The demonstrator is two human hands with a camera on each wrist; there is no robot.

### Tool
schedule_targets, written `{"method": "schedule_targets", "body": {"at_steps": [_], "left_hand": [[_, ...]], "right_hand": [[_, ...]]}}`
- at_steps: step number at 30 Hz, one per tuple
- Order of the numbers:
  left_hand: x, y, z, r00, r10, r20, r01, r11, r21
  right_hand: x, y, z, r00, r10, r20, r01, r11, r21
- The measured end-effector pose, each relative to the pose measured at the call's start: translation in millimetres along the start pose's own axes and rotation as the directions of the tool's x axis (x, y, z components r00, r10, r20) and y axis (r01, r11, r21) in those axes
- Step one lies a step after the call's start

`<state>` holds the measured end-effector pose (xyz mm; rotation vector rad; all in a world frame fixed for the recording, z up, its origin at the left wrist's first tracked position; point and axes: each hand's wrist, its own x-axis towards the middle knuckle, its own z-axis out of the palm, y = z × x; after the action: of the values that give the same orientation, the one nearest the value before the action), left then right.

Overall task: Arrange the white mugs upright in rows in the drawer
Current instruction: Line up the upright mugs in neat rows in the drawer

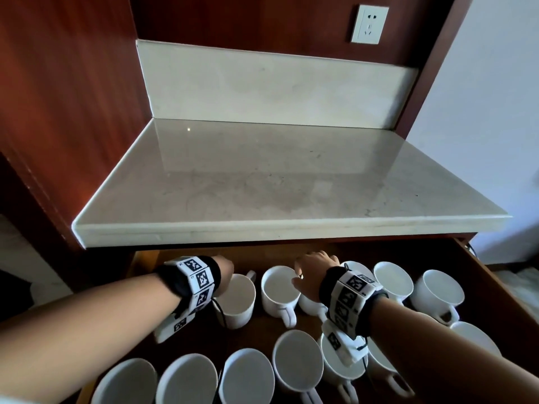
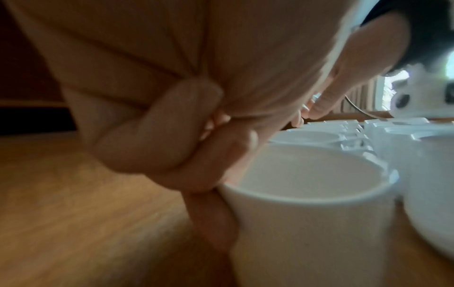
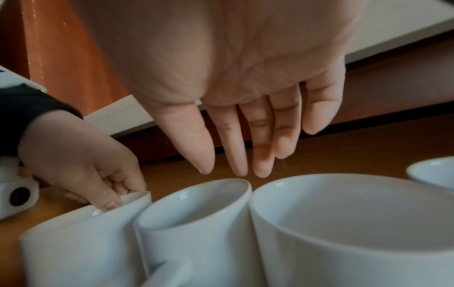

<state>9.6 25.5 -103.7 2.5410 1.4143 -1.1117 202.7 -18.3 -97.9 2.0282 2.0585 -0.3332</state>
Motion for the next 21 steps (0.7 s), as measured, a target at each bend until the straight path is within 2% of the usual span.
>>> {"method": "schedule_targets", "body": {"at_steps": [3, 5, 7, 10, 12, 14, 16, 18, 19, 21], "left_hand": [[0, -3, 3, 0.996, 0.084, 0.003, -0.084, 0.996, 0.031], [0, -3, 5, 0.99, 0.131, -0.059, -0.127, 0.99, 0.056], [-1, 0, 7, 0.975, 0.189, -0.118, -0.172, 0.975, 0.14], [-1, 9, 11, 0.946, 0.292, -0.142, -0.243, 0.927, 0.285], [0, 11, 16, 0.919, 0.348, -0.188, -0.284, 0.911, 0.298], [0, 10, 19, 0.919, 0.295, -0.262, -0.249, 0.949, 0.193], [-3, 6, 20, 0.956, 0.121, -0.267, -0.123, 0.992, 0.01], [-7, 2, 20, 0.992, -0.015, -0.122, 0.006, 0.997, -0.074], [-7, -1, 22, 0.998, -0.038, -0.052, 0.035, 0.997, -0.071], [-6, -3, 25, 0.999, -0.042, -0.005, 0.041, 0.997, -0.073]], "right_hand": [[-1, -4, -2, 1.0, -0.014, -0.014, 0.014, 1.0, 0.0], [-2, -6, -2, 1.0, -0.02, -0.012, 0.02, 1.0, 0.006], [-4, -7, -2, 1.0, -0.022, -0.012, 0.022, 1.0, 0.015], [-7, -7, -1, 1.0, -0.024, -0.014, 0.024, 0.999, 0.023], [-8, -6, -1, 1.0, -0.024, -0.013, 0.025, 0.999, 0.031], [-9, -5, 0, 1.0, -0.024, -0.01, 0.024, 0.999, 0.031], [-10, -3, 1, 1.0, -0.021, -0.004, 0.021, 1.0, 0.021], [-10, -3, 3, 1.0, -0.021, -0.004, 0.021, 1.0, 0.018], [-9, -3, 4, 1.0, -0.023, -0.004, 0.023, 1.0, 0.02], [-8, -5, 5, 1.0, -0.026, -0.005, 0.026, 0.999, 0.025]]}}
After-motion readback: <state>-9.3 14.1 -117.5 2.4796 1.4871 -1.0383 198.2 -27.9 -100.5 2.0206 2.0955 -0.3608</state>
